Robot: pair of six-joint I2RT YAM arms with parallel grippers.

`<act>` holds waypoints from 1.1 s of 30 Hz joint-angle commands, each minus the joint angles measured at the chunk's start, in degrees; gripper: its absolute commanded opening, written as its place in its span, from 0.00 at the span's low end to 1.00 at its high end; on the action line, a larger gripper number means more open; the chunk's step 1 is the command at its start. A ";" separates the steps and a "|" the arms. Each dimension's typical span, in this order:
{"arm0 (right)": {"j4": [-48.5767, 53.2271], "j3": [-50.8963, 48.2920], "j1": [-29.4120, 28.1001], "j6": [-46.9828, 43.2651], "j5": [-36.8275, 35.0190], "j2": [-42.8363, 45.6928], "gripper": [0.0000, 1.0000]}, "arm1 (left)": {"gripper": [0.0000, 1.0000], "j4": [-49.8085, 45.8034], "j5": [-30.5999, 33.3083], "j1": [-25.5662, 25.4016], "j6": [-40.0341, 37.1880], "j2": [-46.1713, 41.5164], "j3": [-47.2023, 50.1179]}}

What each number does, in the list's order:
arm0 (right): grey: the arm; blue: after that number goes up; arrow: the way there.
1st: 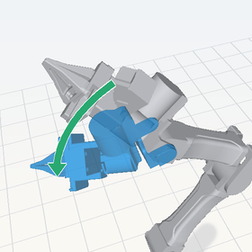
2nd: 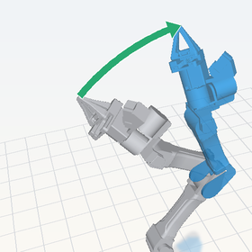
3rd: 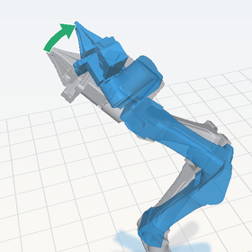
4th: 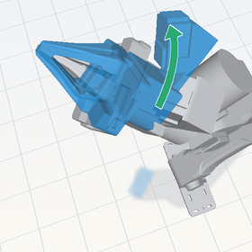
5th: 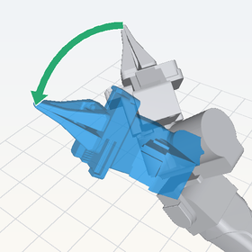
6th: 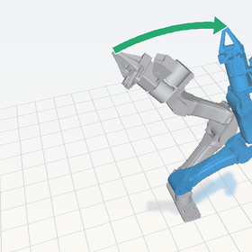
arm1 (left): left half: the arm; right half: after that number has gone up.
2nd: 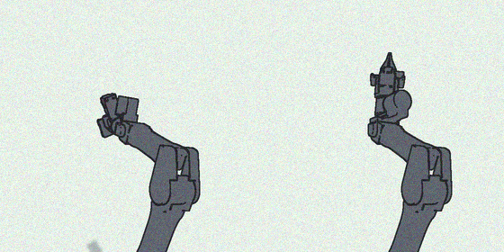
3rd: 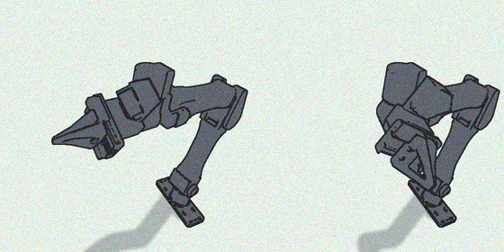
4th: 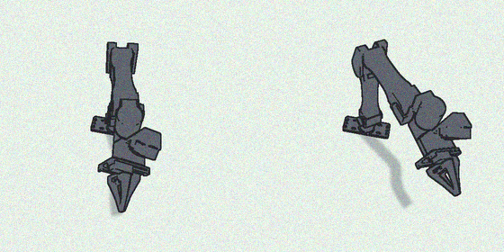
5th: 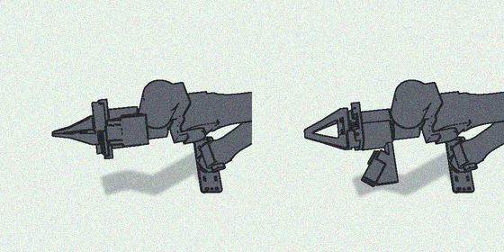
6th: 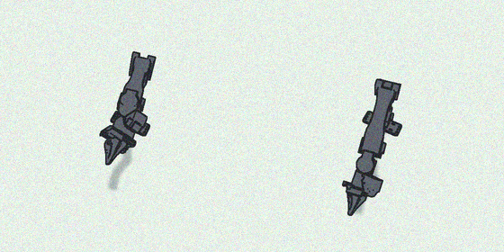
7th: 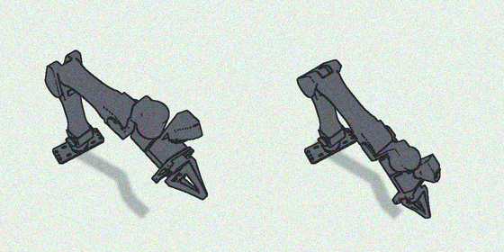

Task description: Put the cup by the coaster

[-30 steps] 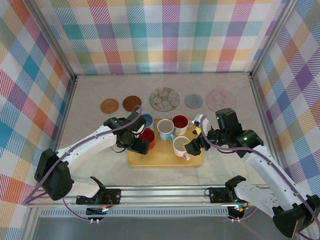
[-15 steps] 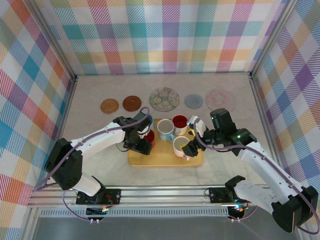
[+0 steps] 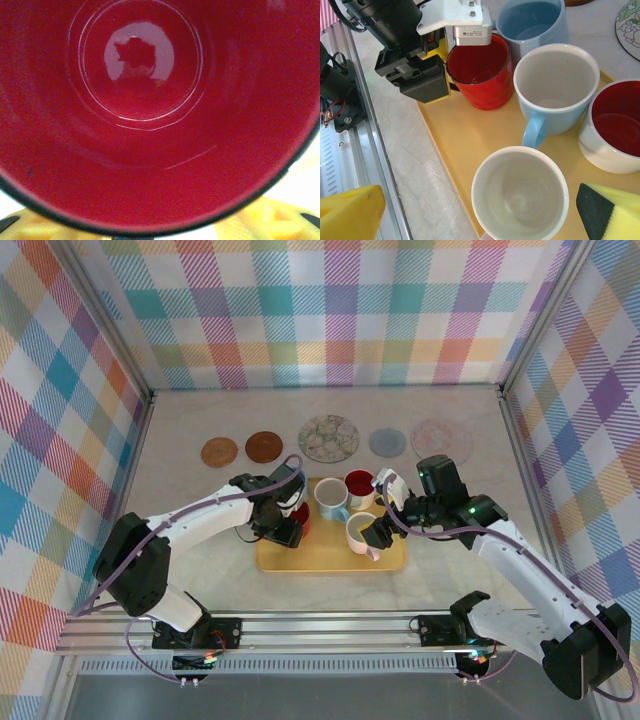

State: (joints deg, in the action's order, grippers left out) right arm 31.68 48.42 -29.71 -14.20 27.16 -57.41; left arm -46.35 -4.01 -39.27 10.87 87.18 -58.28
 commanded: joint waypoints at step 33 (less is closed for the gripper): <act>-7.57 -4.04 -0.43 1.45 -4.38 1.15 0.99 | 0.14 1.24 2.91 -2.16 -0.68 0.36 1.33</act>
State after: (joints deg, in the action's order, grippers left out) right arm 26.28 44.93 -29.71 -13.34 22.87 -57.17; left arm -44.23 -1.41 -41.15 9.98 88.23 -56.10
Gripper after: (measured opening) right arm 0.988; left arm 0.162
